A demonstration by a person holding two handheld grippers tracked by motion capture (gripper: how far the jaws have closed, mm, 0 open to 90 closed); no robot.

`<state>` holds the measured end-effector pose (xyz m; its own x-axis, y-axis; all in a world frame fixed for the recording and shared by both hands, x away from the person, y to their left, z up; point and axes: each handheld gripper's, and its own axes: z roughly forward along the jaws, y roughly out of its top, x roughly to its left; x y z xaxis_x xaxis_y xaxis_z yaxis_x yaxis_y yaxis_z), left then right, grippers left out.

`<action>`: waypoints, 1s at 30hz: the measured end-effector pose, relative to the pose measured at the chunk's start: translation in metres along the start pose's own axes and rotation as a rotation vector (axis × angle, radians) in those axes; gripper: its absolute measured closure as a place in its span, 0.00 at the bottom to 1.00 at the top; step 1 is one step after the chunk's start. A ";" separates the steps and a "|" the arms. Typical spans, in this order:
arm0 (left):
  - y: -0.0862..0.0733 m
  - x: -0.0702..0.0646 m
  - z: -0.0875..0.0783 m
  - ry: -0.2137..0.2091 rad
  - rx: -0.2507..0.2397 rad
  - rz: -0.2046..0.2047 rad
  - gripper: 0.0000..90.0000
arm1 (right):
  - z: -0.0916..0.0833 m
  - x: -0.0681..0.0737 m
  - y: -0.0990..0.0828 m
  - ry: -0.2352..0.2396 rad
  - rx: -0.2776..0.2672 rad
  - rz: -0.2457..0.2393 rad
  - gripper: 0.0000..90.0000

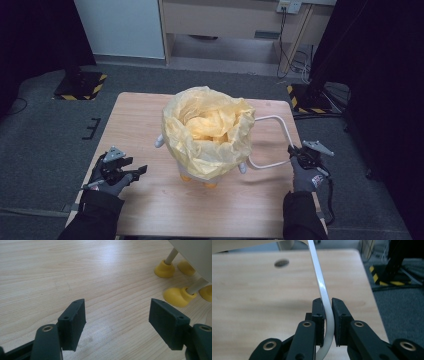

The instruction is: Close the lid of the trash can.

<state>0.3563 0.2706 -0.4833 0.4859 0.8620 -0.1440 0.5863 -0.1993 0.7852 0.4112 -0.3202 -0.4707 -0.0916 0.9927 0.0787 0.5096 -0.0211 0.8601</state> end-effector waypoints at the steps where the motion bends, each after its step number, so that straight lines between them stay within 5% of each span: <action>1: 0.000 0.000 0.000 -0.001 0.000 0.000 0.32 | -0.002 0.001 0.002 -0.005 -0.023 0.000 0.90; 17: 0.002 0.000 -0.001 -0.001 -0.017 0.000 0.32 | -0.022 0.006 0.032 -0.016 -0.221 0.017 0.90; 30: 0.003 0.001 -0.003 0.000 -0.034 -0.004 0.32 | -0.056 0.013 0.087 -0.004 -0.411 0.026 0.90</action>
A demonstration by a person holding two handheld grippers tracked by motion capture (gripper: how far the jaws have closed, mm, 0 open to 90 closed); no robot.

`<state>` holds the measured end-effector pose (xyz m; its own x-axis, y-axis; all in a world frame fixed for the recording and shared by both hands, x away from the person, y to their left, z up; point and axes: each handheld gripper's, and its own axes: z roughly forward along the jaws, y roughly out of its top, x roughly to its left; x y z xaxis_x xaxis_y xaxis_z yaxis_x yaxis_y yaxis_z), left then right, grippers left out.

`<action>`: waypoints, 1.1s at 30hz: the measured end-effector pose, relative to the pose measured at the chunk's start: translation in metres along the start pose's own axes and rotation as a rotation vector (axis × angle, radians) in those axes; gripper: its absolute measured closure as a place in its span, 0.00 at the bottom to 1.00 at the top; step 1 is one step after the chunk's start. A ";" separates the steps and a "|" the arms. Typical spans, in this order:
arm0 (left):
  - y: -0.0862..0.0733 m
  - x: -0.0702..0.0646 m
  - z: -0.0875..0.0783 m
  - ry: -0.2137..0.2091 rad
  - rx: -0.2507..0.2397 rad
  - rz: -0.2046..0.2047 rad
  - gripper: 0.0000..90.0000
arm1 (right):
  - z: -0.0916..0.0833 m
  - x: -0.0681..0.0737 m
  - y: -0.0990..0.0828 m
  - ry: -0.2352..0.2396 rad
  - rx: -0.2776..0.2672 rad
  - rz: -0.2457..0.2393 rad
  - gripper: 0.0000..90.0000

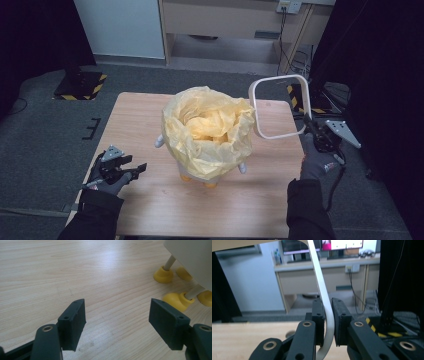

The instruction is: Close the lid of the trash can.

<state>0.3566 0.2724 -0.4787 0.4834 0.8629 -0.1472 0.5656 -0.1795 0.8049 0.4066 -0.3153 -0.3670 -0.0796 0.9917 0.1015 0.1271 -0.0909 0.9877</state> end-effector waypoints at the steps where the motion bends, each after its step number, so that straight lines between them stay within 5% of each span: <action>1: 0.000 0.000 0.000 0.001 0.000 0.000 0.32 | 0.000 0.000 0.004 0.003 -0.012 0.006 0.90; 25: 0.002 0.001 -0.003 0.005 -0.025 -0.007 0.32 | -0.010 0.028 0.077 0.097 -0.195 0.005 0.90; 33: 0.003 0.002 -0.006 0.008 -0.044 -0.012 0.32 | -0.004 0.050 0.090 0.246 -0.212 -0.029 0.90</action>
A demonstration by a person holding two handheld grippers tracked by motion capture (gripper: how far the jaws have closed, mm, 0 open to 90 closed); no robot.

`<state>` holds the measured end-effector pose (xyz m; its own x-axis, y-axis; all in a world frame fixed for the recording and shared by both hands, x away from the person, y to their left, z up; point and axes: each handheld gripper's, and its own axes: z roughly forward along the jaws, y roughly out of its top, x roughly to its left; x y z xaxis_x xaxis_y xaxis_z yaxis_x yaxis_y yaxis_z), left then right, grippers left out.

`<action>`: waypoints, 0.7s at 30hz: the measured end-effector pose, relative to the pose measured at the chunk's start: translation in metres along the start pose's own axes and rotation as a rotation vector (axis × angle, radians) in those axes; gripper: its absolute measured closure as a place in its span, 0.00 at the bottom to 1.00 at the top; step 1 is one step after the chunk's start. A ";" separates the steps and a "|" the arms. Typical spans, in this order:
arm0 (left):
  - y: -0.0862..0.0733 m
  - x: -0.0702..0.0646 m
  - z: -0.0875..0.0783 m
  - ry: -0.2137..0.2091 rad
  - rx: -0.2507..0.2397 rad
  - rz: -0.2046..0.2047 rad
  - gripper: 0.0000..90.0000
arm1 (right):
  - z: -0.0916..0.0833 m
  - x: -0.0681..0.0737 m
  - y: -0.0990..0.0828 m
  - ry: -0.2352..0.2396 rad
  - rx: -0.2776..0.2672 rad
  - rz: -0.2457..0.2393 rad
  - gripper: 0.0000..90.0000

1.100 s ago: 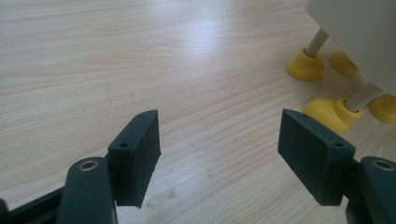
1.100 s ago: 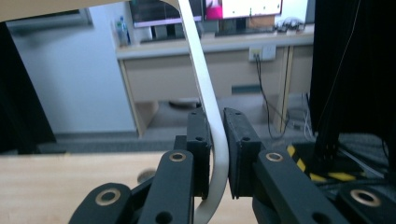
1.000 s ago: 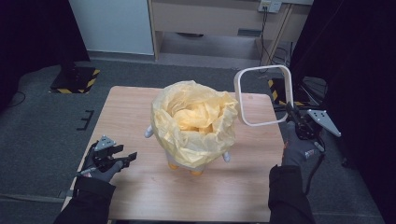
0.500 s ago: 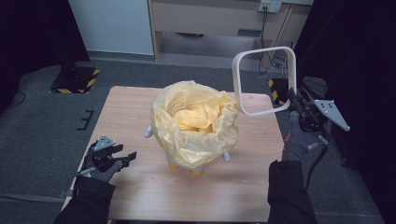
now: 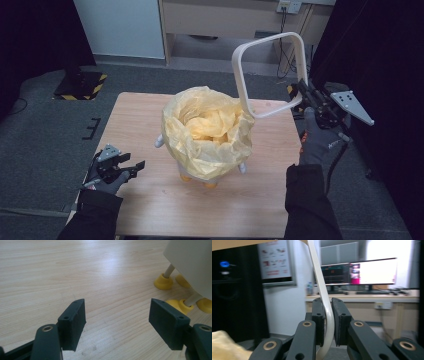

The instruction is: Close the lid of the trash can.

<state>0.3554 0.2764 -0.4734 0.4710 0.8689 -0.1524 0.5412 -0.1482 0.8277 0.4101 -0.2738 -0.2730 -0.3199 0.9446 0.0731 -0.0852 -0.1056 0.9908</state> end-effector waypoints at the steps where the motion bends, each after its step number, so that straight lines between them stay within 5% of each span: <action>1: 0.000 0.000 0.000 0.000 -0.002 -0.001 0.32 | 0.002 0.003 0.001 0.027 0.003 -0.001 0.90; 21: 0.004 0.004 -0.007 0.015 -0.049 -0.019 0.32 | 0.026 0.032 -0.004 0.441 0.078 0.010 0.91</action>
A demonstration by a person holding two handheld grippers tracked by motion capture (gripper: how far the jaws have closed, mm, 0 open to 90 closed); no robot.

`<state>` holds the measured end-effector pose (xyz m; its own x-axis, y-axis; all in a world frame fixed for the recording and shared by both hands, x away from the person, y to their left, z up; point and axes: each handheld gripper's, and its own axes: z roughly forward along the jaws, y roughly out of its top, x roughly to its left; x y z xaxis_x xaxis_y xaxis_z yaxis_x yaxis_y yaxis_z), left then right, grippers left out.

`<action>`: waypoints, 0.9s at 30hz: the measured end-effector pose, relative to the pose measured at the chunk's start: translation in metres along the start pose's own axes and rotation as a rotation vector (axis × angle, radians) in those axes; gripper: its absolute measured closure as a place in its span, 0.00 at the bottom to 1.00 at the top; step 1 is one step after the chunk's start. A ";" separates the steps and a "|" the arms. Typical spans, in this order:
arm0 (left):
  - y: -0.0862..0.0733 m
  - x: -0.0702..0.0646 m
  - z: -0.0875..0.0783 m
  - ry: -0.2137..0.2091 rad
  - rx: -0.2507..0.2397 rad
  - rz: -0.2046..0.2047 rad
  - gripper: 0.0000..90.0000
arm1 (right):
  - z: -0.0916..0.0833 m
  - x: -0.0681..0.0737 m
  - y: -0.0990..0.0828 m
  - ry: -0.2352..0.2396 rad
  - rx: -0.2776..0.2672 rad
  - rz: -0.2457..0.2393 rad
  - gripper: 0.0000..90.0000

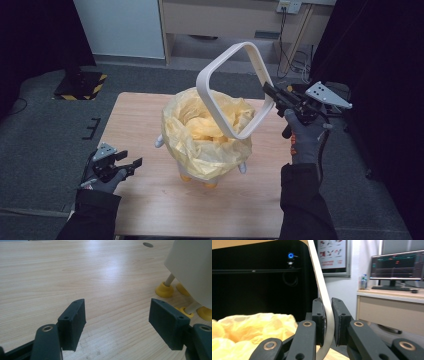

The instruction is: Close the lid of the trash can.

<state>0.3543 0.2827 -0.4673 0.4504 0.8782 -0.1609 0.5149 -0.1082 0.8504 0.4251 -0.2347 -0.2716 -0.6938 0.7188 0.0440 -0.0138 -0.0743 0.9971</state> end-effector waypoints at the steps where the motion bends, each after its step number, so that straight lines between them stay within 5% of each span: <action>1: 0.000 0.000 0.000 0.001 -0.002 -0.001 0.32 | 0.002 0.001 0.000 0.015 0.007 -0.001 0.91; 12: 0.002 -0.001 -0.003 0.001 -0.026 0.001 0.32 | 0.023 0.014 -0.004 0.168 0.067 -0.012 0.91; 21: 0.003 -0.001 -0.003 0.001 -0.028 0.005 0.32 | 0.018 0.010 -0.003 0.183 0.085 -0.016 0.91; 27: 0.004 -0.002 -0.004 0.001 -0.037 0.006 0.32 | 0.030 0.017 -0.007 0.188 0.111 -0.055 0.91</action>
<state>0.3522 0.2824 -0.4619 0.4524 0.8781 -0.1556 0.4853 -0.0961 0.8690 0.4349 -0.2015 -0.2755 -0.8161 0.5778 -0.0126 0.0165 0.0451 0.9988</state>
